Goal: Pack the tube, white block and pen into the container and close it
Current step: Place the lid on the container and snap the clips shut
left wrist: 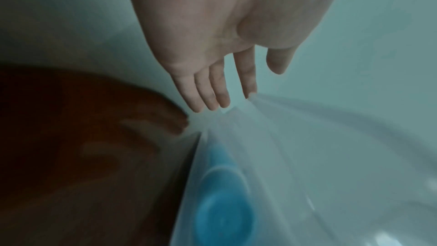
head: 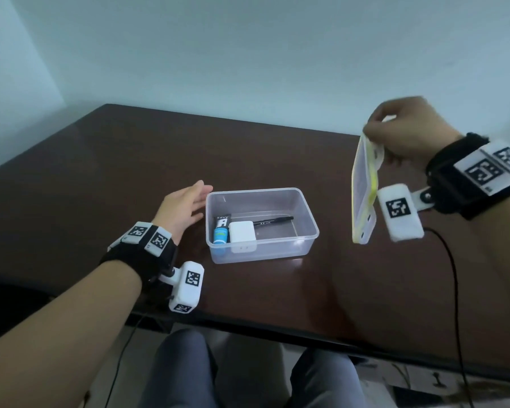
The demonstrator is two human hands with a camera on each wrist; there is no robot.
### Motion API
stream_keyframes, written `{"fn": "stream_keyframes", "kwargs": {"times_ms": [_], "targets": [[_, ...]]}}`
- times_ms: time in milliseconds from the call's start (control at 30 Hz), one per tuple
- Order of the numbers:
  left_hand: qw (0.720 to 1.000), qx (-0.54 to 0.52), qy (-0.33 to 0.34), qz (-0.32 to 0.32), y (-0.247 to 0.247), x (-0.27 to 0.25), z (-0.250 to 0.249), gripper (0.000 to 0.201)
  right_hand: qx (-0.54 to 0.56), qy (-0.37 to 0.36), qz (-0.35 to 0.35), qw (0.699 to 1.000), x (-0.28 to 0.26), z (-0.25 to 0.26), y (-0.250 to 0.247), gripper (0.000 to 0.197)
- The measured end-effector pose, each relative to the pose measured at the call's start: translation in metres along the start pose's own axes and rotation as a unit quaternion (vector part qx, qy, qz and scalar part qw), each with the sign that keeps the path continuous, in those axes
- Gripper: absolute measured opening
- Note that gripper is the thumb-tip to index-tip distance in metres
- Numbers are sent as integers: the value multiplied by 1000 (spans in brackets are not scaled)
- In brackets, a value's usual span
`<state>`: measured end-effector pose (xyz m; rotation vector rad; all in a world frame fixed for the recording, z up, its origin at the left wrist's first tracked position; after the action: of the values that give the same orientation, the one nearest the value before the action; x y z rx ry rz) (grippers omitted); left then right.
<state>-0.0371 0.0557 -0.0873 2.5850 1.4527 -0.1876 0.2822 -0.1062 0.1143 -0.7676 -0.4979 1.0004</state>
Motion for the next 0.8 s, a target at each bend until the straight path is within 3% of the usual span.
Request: {"fn": "stream_keyframes", "kwargs": {"times_ms": [133,233,367,433,533,633,700,800], "targets": [[995,14,76,-61,-28,-7,-30,20,166,-33,-40,985,-1,25,-16,23],[993,3,79,-83,-33,-18,-47,28,289,-37,-33,956,-1,30,-1,41],[999,32,-1,25,8,-29,-58,61,456,-41,-26,889,-12,27,58,51],[995,50,-32,83,33,-35,-60,67,501,-45,-24,864,-19,23,89,59],[995,71,-27,66,43,-43,-64,50,564,-46,-11,825,-30,17,123,70],[1000,5,9,24,38,-48,-61,30,620,-36,18,784,-40,13,140,95],[995,-97,23,9,35,-49,-58,31,624,-37,38,780,-48,13,146,106],[976,-216,23,7,36,-47,-51,41,570,-50,67,817,-62,14,155,107]]}}
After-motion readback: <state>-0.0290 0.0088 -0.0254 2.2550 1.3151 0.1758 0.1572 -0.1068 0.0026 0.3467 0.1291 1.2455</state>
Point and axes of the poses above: each hand's wrist, its own x-axis towards the middle knuckle, its own y-axis out of the palm, z = x × y, the point moved 10 cm from there along x, towards the middle knuckle, and after that the axes turned 12 degrees about z, right-handed, at the moved point
